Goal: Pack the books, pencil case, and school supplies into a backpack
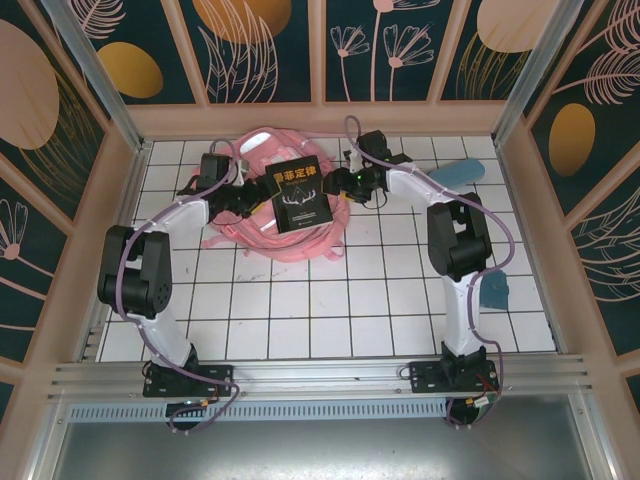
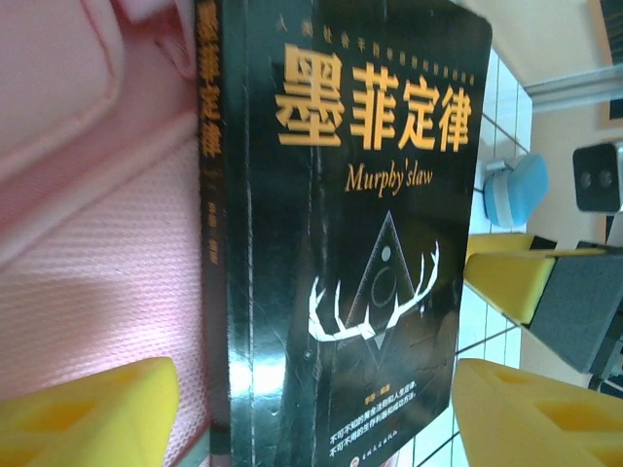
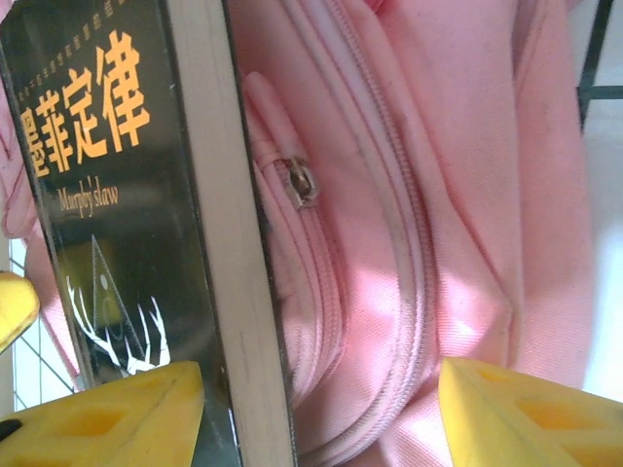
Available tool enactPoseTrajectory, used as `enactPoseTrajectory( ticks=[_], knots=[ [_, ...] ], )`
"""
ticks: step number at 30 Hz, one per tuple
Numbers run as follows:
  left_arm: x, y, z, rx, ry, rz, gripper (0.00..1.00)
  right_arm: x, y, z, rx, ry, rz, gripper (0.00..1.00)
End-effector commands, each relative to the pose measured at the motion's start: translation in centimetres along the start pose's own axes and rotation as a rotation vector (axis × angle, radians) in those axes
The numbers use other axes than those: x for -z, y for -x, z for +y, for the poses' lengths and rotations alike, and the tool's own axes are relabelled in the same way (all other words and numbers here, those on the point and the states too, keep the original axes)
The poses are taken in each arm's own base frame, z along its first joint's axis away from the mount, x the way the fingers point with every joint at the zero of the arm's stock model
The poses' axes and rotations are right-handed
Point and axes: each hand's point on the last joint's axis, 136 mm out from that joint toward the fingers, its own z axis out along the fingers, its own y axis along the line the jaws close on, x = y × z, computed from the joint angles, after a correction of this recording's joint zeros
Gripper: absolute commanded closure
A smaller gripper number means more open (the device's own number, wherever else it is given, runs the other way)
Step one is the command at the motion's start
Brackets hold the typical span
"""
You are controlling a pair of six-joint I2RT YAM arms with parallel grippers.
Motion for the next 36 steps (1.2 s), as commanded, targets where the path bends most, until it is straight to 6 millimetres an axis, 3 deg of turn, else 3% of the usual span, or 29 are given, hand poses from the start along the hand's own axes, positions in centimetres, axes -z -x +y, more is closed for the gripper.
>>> enactPoseTrajectory(
  ticks=[1, 12, 16, 21, 32, 36],
  knots=[
    [-1.2, -1.3, 1.1, 0.016, 0.021, 0.045, 0.31, 0.0, 0.3, 1.1, 0.043, 0.02, 0.003, 0.35],
    [-3.7, -2.4, 2.2, 0.057, 0.015, 0.106, 0.46, -2.5, -1.5, 0.1, 0.024, 0.02, 0.078, 0.52],
    [-3.9, -2.5, 0.6, 0.048, -0.079, 0.131, 0.53, -3.5, -2.0, -0.8, 0.008, 0.003, 0.102, 0.59],
    [-3.2, -2.1, -2.4, 0.019, -0.21, 0.142, 0.57, -4.2, -2.5, -1.7, -0.006, -0.021, 0.115, 0.6],
    [-2.6, -0.8, -4.2, 0.02, -0.245, 0.109, 0.84, -2.1, -1.0, -1.1, -0.006, -0.015, 0.047, 0.59],
    [-1.9, 0.2, -4.9, 0.005, -0.238, 0.058, 0.94, 0.3, 0.1, -0.5, -0.031, -0.018, -0.031, 0.48]
  ],
)
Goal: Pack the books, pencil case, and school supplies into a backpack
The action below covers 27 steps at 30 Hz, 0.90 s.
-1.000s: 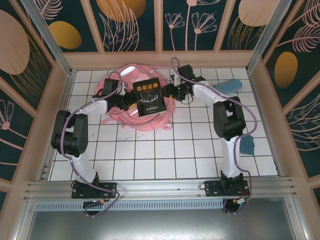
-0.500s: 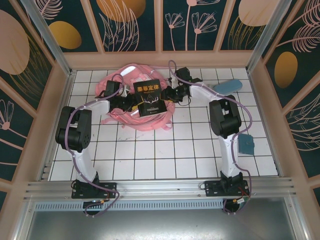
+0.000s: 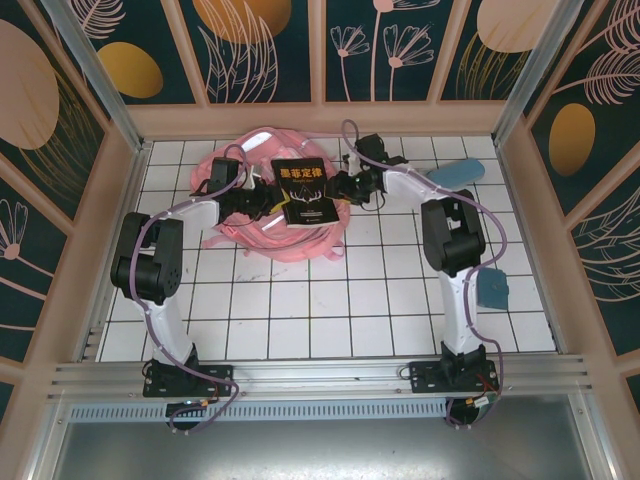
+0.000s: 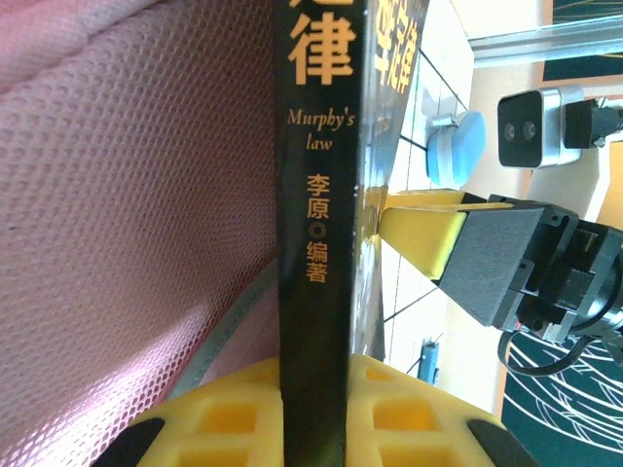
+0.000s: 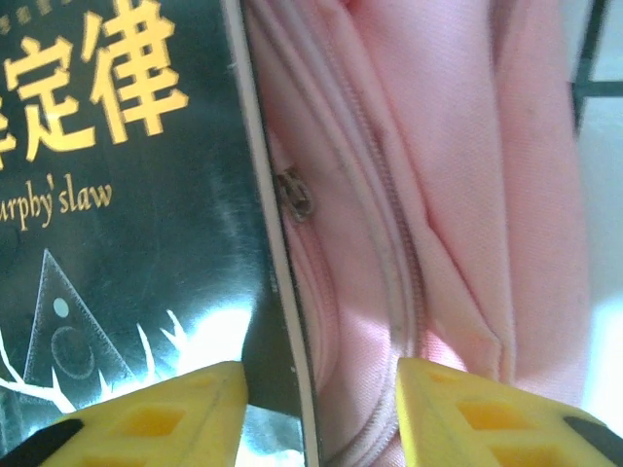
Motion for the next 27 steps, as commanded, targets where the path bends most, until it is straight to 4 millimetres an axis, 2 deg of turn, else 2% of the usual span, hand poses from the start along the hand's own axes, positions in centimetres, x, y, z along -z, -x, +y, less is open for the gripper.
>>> enactPoseTrajectory(
  ticks=[1, 3, 6, 9, 12, 18, 27],
  knots=[
    [1.3, 1.8, -4.6, -0.102, -0.082, -0.078, 0.95, 3.0, 0.6, 1.0, -0.028, -0.003, -0.078, 0.42],
    [2.1, 2.5, -6.1, -0.108, -0.106, -0.127, 0.94, 5.3, 1.2, 1.8, -0.065, 0.045, -0.157, 0.27],
    [3.3, 3.6, -8.2, -0.066, -0.169, -0.193, 0.94, 9.0, 1.5, 3.9, -0.156, 0.223, -0.248, 0.14],
    [3.9, 4.4, -9.5, -0.007, -0.232, -0.245, 0.95, 11.5, 1.3, 5.5, -0.242, 0.348, -0.312, 0.07],
    [4.3, 5.2, -10.1, 0.062, -0.301, -0.291, 0.95, 12.6, 0.6, 7.3, -0.322, 0.475, -0.325, 0.02],
    [5.1, 6.0, -10.2, 0.192, -0.413, -0.365, 0.95, 10.5, -0.8, 9.3, -0.48, 0.607, -0.262, 0.01],
    [4.9, 6.0, -8.5, 0.256, -0.385, -0.39, 0.94, 6.3, -0.3, 11.4, -0.585, 0.688, -0.18, 0.02]
  ],
)
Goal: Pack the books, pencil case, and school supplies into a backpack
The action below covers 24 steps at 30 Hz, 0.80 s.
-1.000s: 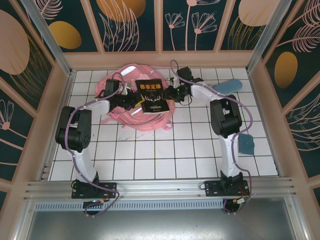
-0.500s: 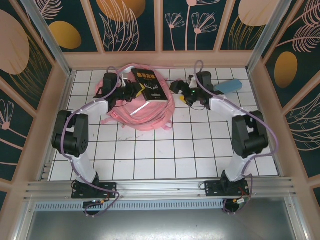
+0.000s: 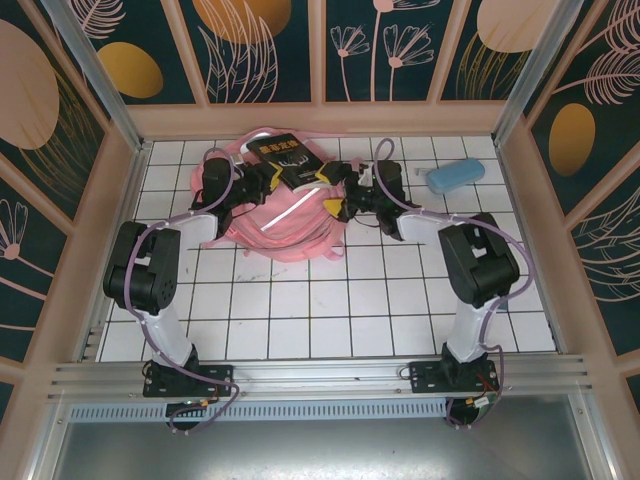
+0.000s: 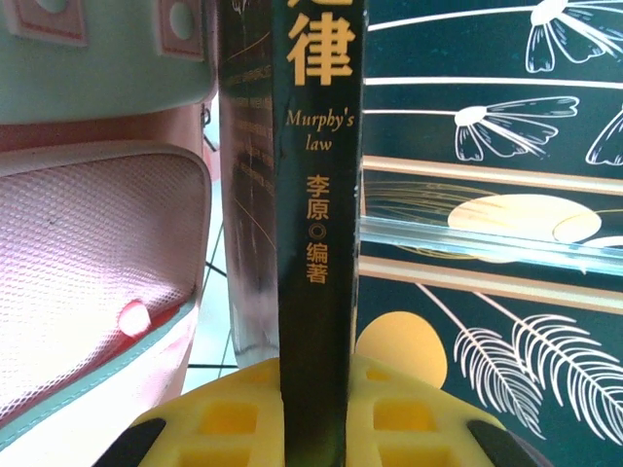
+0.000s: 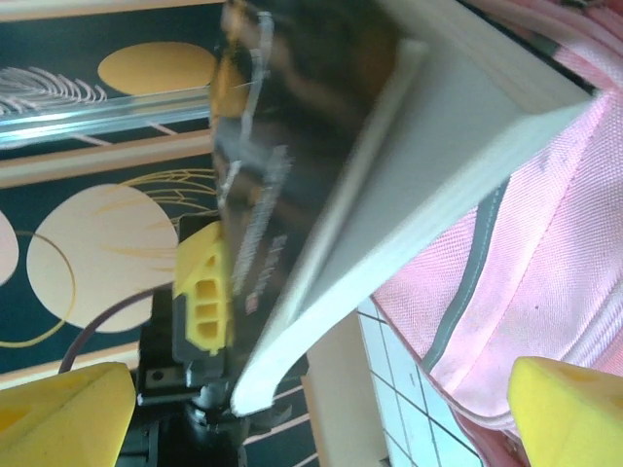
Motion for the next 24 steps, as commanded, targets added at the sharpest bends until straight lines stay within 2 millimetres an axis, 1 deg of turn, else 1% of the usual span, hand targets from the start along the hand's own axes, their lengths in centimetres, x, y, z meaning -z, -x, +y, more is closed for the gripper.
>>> enactPoseTrajectory(
  ticks=[1, 6, 8, 10, 13, 18, 24],
  knots=[
    [0.6, 0.4, -3.5, -0.033, -0.118, -0.026, 0.94, -1.6, -0.1, 2.9, -0.033, 0.099, 0.023, 0.04],
    [0.7, 0.6, -3.0, -0.032, -0.092, -0.045, 0.94, -3.4, 0.8, 3.7, -0.057, 0.116, 0.001, 0.13],
    [0.7, 0.5, -3.1, -0.033, -0.09, -0.044, 0.94, -4.1, 1.2, 3.6, -0.076, 0.107, -0.002, 0.17],
    [0.7, 0.5, -2.9, -0.032, -0.085, -0.043, 0.94, -4.7, 1.5, 3.3, -0.109, 0.102, -0.009, 0.24],
    [0.7, 0.4, -2.7, -0.03, -0.077, -0.044, 0.94, -4.9, 2.0, 3.2, -0.157, 0.106, -0.05, 0.32],
    [0.8, 0.4, -2.2, -0.033, -0.06, -0.049, 0.94, -5.2, 2.1, 4.0, -0.173, 0.096, -0.109, 0.43],
    [0.8, 0.3, -2.0, -0.034, -0.052, -0.042, 0.92, -5.2, 2.6, 4.7, -0.184, 0.12, -0.147, 0.63]
  ],
)
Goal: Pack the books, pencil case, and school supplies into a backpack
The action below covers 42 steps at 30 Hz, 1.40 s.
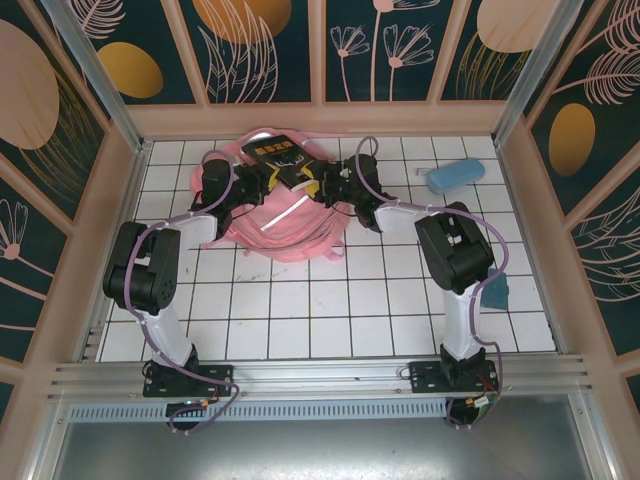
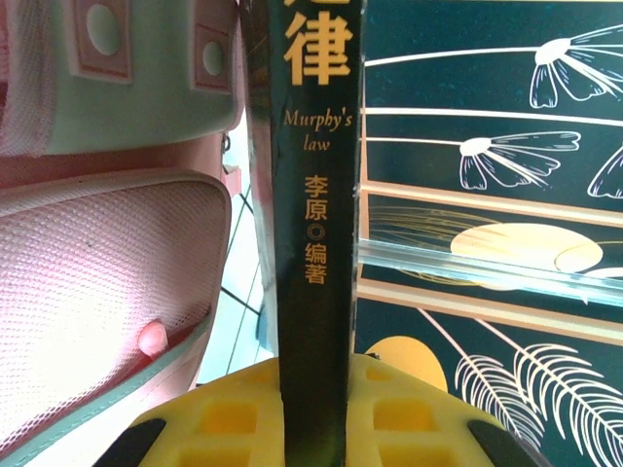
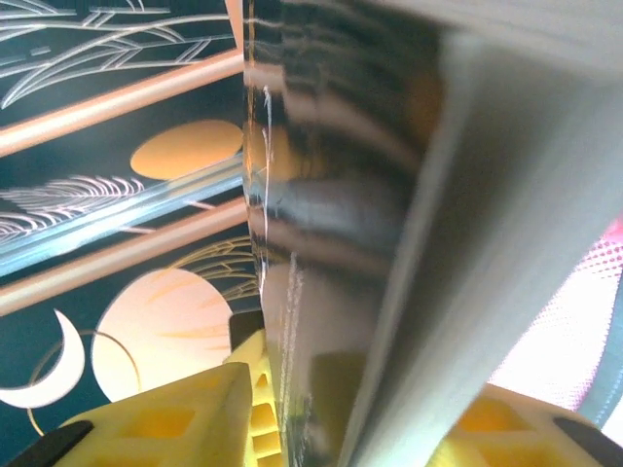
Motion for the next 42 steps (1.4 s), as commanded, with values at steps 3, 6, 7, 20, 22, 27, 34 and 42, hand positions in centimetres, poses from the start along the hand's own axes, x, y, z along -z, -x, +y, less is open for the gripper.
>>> enactPoseTrajectory(
  ticks=[3, 6, 7, 20, 22, 27, 34, 42],
  knots=[
    [0.8, -0.6, -2.6, -0.058, -0.063, 0.011, 0.87, -0.1, 0.6, 3.2, 0.039, 0.068, -0.059, 0.73],
    [1.2, -0.4, -1.9, -0.06, -0.023, -0.012, 0.64, 0.4, 1.0, 3.6, 0.124, 0.044, -0.104, 0.85],
    [1.3, -0.3, -1.9, -0.071, -0.011, -0.022, 0.56, 0.6, 1.2, 3.9, 0.165, 0.031, -0.124, 0.88],
    [2.5, -1.0, 1.6, -0.534, 0.436, 0.013, 0.26, 11.0, 3.6, 6.6, 0.629, -0.135, -0.3, 0.96],
    [2.1, -1.9, 2.4, -0.6, 0.489, 0.061, 0.26, 13.3, 4.6, 6.4, 0.659, -0.176, -0.334, 0.96],
    [0.9, -5.0, 3.7, -0.815, 0.613, 0.185, 0.27, 18.6, 6.5, 6.6, 0.707, -0.267, -0.44, 0.96],
    [-2.0, -9.1, 6.1, -1.076, 0.768, 0.353, 0.28, 22.3, 8.2, 6.1, 0.669, -0.303, -0.525, 0.97],
    [-3.6, -9.3, 9.6, -1.249, 0.971, 0.413, 0.32, 23.1, 8.6, 5.3, 0.635, -0.315, -0.548, 0.98]
  ],
)
